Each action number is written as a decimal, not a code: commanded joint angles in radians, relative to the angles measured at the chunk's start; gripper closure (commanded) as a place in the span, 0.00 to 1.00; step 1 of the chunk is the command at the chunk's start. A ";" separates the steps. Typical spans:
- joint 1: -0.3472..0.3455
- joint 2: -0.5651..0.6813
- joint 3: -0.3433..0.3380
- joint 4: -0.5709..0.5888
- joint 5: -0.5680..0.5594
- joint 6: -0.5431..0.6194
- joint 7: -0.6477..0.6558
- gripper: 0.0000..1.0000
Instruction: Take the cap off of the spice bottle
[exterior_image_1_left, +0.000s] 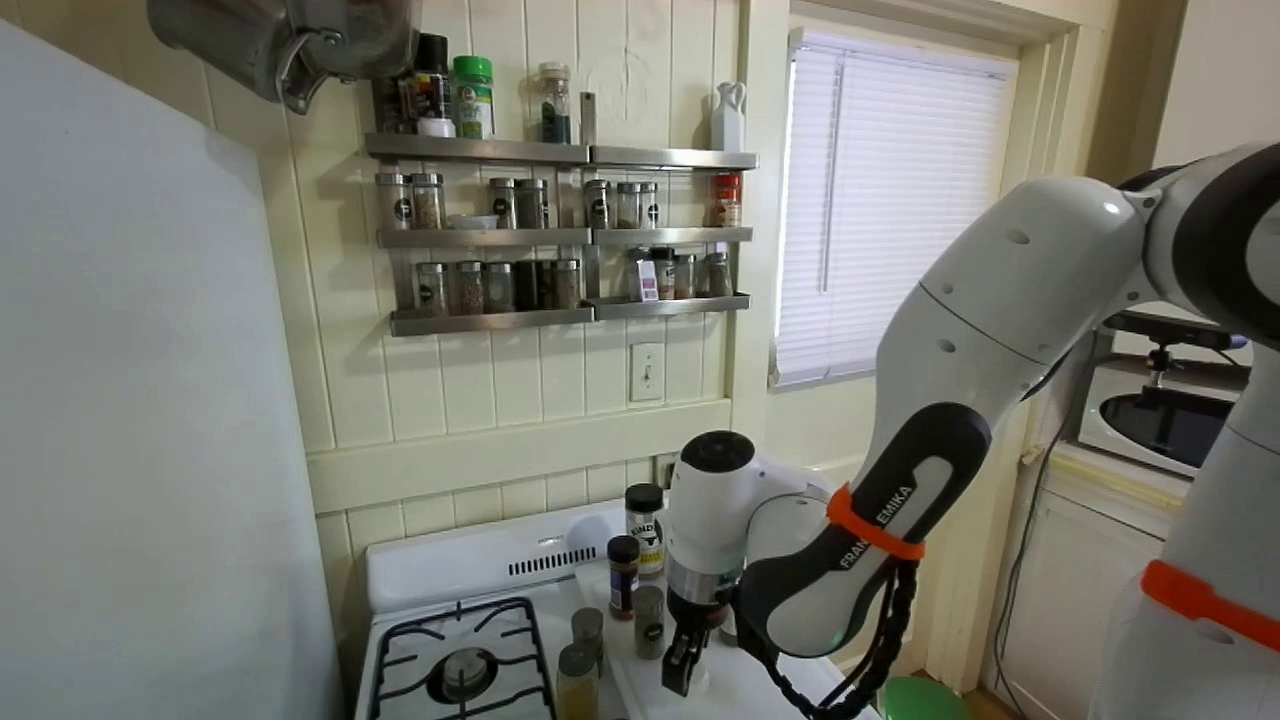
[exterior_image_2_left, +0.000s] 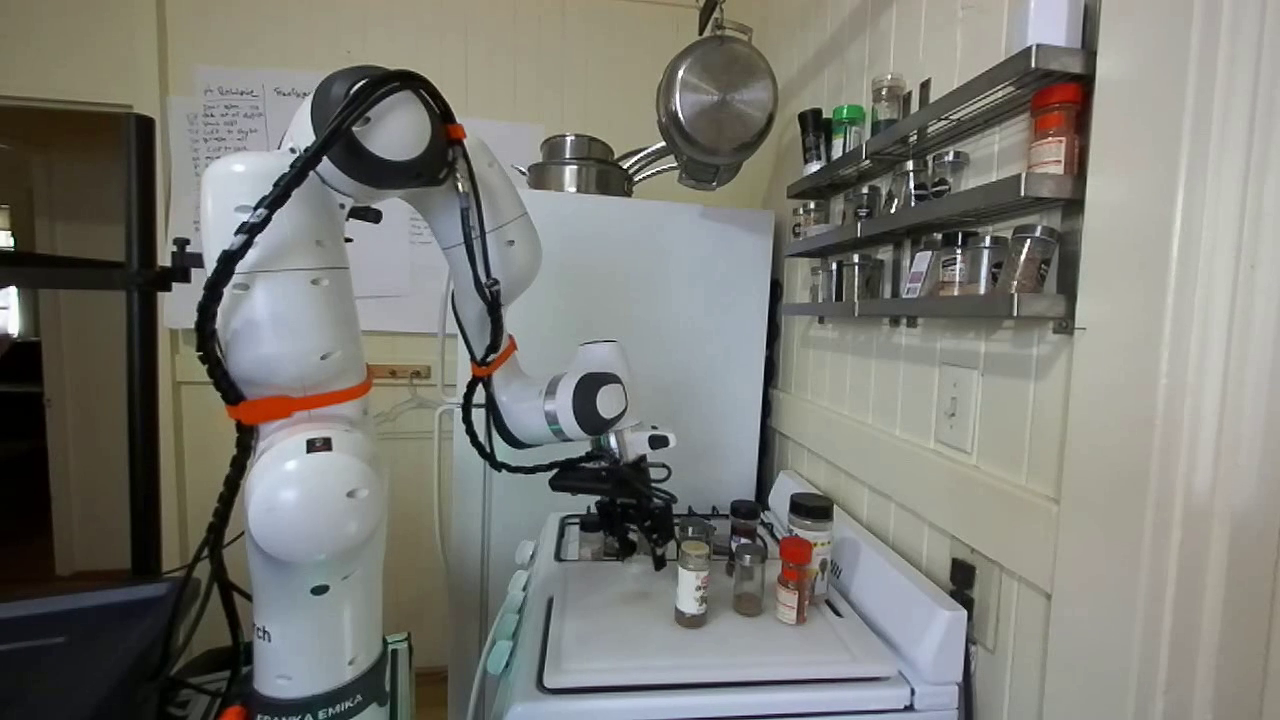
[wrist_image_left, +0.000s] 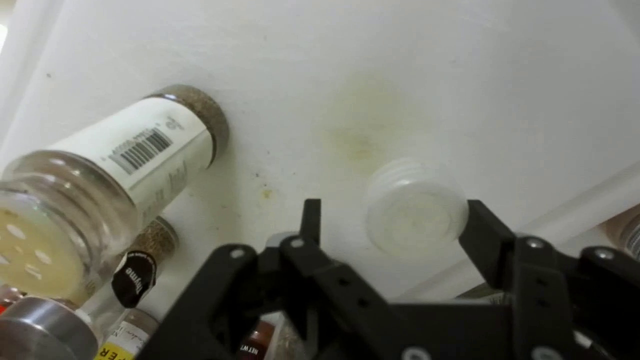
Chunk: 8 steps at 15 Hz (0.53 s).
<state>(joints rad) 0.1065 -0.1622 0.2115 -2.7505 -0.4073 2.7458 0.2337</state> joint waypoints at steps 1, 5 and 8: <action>0.001 -0.008 0.009 0.001 -0.039 0.013 0.032 0.00; 0.023 -0.028 0.013 0.008 0.037 -0.038 -0.022 0.00; 0.036 -0.024 0.009 0.005 0.095 -0.053 -0.049 0.00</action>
<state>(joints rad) 0.1237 -0.1722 0.2166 -2.7419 -0.3775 2.7413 0.2197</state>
